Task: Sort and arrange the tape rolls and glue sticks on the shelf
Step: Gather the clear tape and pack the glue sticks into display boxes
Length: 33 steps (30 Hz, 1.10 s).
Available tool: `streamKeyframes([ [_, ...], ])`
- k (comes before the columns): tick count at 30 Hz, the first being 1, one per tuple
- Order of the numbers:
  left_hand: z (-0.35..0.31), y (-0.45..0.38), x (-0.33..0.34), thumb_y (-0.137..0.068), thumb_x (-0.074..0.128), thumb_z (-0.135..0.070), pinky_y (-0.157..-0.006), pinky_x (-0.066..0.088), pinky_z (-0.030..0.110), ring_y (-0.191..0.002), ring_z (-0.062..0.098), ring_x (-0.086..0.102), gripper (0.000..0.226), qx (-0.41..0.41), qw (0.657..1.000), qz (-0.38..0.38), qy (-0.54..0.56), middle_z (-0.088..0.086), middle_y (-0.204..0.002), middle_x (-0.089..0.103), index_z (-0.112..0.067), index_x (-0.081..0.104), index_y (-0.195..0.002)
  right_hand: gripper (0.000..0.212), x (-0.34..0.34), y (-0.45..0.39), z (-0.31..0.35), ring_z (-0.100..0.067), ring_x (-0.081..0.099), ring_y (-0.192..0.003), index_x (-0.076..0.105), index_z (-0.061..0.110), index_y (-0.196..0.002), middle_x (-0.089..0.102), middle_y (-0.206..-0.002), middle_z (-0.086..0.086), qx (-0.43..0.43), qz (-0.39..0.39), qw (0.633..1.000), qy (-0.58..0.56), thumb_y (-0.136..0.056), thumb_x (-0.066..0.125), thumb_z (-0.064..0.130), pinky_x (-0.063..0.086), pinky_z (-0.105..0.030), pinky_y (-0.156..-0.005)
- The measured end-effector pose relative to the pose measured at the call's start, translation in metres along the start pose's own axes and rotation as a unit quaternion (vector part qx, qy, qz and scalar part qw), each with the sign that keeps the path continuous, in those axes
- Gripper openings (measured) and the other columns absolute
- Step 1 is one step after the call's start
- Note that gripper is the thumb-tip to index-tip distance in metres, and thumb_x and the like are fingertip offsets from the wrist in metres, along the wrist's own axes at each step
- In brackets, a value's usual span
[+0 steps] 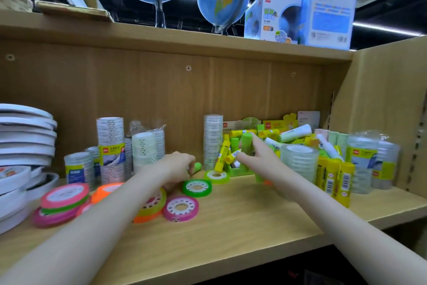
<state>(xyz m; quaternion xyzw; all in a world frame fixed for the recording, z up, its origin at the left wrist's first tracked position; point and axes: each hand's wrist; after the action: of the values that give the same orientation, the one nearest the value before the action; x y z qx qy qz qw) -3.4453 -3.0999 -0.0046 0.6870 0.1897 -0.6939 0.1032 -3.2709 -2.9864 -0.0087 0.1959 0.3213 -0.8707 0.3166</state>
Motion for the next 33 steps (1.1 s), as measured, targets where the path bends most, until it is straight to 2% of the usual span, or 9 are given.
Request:
streamKeyframes([
  [4, -0.004, 0.005, -0.008, -0.085, 0.049, -0.008, -0.072, 0.038, 0.027, -0.084, 0.019, 0.053, 0.019, 0.009, 0.988, -0.108, 0.108, 0.000, -0.095, 0.061, -0.026, 0.055, -0.080, 0.043, 0.003, 0.003, 0.002, -0.026, 0.052, -0.108, 0.040, 0.010, -0.126, 0.058, -0.110, -0.010, 0.047, 0.002, 0.998, 0.029, -0.087, 0.055, 0.023, 0.043, -0.036, -0.090],
  [9, -0.015, 0.015, -0.008, -0.082, 0.055, -0.007, -0.061, 0.036, 0.027, -0.055, 0.007, 0.044, 0.021, 0.032, 0.961, -0.189, 0.201, -0.016, -0.064, 0.045, -0.026, 0.058, -0.074, 0.022, 0.014, 0.005, -0.008, -0.017, 0.046, -0.087, 0.044, 0.019, -0.101, 0.047, -0.082, 0.008, 0.062, -0.041, 0.997, 0.010, -0.085, 0.058, 0.014, 0.034, -0.016, -0.057],
  [12, -0.019, 0.016, -0.005, -0.083, 0.056, -0.009, -0.062, 0.041, 0.028, -0.058, 0.017, 0.051, 0.020, 0.044, 0.957, -0.182, 0.223, -0.014, -0.066, 0.049, -0.028, 0.059, -0.077, 0.045, 0.012, 0.000, -0.010, -0.016, 0.046, -0.103, 0.042, 0.022, -0.125, 0.044, -0.107, 0.008, 0.081, -0.043, 0.995, -0.040, -0.084, 0.059, 0.013, 0.041, -0.025, -0.079],
  [15, -0.025, 0.014, -0.003, -0.084, 0.057, -0.009, -0.070, 0.049, 0.033, -0.073, 0.030, 0.063, 0.018, 0.062, 0.950, -0.173, 0.252, -0.008, -0.068, 0.058, -0.027, 0.060, -0.085, 0.019, 0.008, 0.000, -0.008, -0.013, 0.047, -0.068, 0.054, 0.015, -0.099, 0.051, -0.078, 0.002, 0.077, -0.044, 0.994, -0.063, -0.083, 0.057, 0.004, 0.039, -0.019, -0.055],
  [17, -0.034, 0.012, -0.002, -0.086, 0.058, -0.012, -0.069, 0.047, 0.030, -0.075, 0.026, 0.064, 0.018, 0.079, 0.949, -0.167, 0.257, -0.002, -0.073, 0.061, -0.025, 0.062, -0.097, 0.017, 0.007, 0.000, -0.007, -0.010, 0.036, -0.053, 0.055, 0.013, -0.093, 0.043, -0.064, 0.001, 0.081, -0.059, 0.993, -0.066, -0.082, 0.056, 0.001, 0.027, -0.013, -0.039],
  [21, -0.054, -0.001, -0.002, -0.088, 0.060, -0.020, -0.077, 0.044, 0.027, -0.081, 0.017, 0.058, 0.029, 0.093, 0.947, -0.157, 0.265, 0.006, -0.096, 0.059, -0.015, 0.057, -0.117, 0.029, 0.005, 0.001, -0.010, -0.011, 0.041, -0.063, 0.053, 0.017, -0.106, 0.049, -0.082, -0.002, 0.077, -0.062, 0.993, -0.062, -0.082, 0.059, 0.002, 0.033, -0.020, -0.052],
  [24, -0.064, -0.015, -0.001, -0.088, 0.062, -0.024, -0.073, 0.044, 0.029, -0.085, 0.023, 0.060, 0.019, 0.073, 0.948, -0.142, 0.277, 0.008, -0.090, 0.061, -0.008, 0.060, -0.096, 0.038, 0.006, 0.006, -0.013, -0.016, 0.047, -0.080, 0.045, 0.021, -0.120, 0.051, -0.099, -0.005, 0.070, -0.035, 0.997, 0.014, -0.087, 0.054, 0.004, 0.037, -0.023, -0.055],
  [29, -0.066, -0.026, 0.004, -0.087, 0.064, -0.027, -0.059, 0.043, 0.023, -0.069, 0.014, 0.057, 0.019, 0.060, 0.923, -0.123, 0.359, 0.001, -0.073, 0.059, -0.009, 0.058, -0.082, 0.041, 0.006, 0.013, -0.014, -0.017, 0.049, -0.081, 0.036, 0.019, -0.128, 0.056, -0.096, -0.005, 0.056, -0.052, 0.992, 0.101, -0.092, 0.049, 0.005, 0.036, -0.028, -0.058],
  [33, -0.061, -0.028, 0.003, -0.088, 0.063, -0.027, -0.072, 0.052, 0.037, -0.068, 0.016, 0.061, 0.027, 0.071, 0.904, -0.123, 0.404, -0.002, -0.066, 0.054, -0.010, 0.051, -0.070, 0.047, 0.008, 0.016, -0.013, -0.026, 0.055, -0.098, 0.031, 0.016, -0.133, 0.059, -0.106, -0.013, 0.036, -0.050, 0.985, 0.161, -0.092, 0.054, 0.010, 0.030, -0.026, -0.066],
])
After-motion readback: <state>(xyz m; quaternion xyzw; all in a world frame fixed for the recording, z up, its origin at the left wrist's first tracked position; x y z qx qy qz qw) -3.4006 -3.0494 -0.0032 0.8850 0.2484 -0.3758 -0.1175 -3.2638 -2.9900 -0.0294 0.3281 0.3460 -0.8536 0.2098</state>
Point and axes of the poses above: each hand's wrist, its own y-axis away from the middle knuckle, its own x-axis out of the palm, z = x × y
